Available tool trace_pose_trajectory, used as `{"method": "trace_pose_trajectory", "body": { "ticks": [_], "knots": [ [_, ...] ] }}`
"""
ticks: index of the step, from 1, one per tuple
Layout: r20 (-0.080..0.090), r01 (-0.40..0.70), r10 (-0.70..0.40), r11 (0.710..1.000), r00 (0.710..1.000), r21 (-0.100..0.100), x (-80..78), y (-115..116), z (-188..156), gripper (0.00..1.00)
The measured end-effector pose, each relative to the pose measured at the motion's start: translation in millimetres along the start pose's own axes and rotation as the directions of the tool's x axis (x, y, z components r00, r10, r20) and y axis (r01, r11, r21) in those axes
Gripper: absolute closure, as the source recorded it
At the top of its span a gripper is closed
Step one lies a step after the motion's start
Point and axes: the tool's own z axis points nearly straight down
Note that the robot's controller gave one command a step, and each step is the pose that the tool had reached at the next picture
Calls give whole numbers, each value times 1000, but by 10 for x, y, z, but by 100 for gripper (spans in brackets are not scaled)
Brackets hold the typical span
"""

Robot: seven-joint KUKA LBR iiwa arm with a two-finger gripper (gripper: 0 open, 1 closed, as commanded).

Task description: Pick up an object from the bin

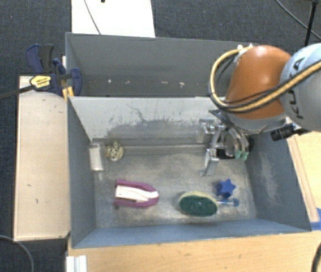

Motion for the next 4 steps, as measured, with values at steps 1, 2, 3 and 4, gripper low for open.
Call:
{"method": "trace_pose_trajectory", "body": {
  "ticks": [1, 2, 3, 4],
  "knots": [
    [-7, -144, 144, 990, 990, 4, 496, -824, 509, 0],
    [3, 82, -82, 997, 997, 0, 57, -662, 430, 0],
    [-12, 78, -78, 997, 997, -1, 790, -1010, 918, 0],
    [2, 83, -83, 997, 997, 0, 736, -992, 872, 100]
  ]
}}
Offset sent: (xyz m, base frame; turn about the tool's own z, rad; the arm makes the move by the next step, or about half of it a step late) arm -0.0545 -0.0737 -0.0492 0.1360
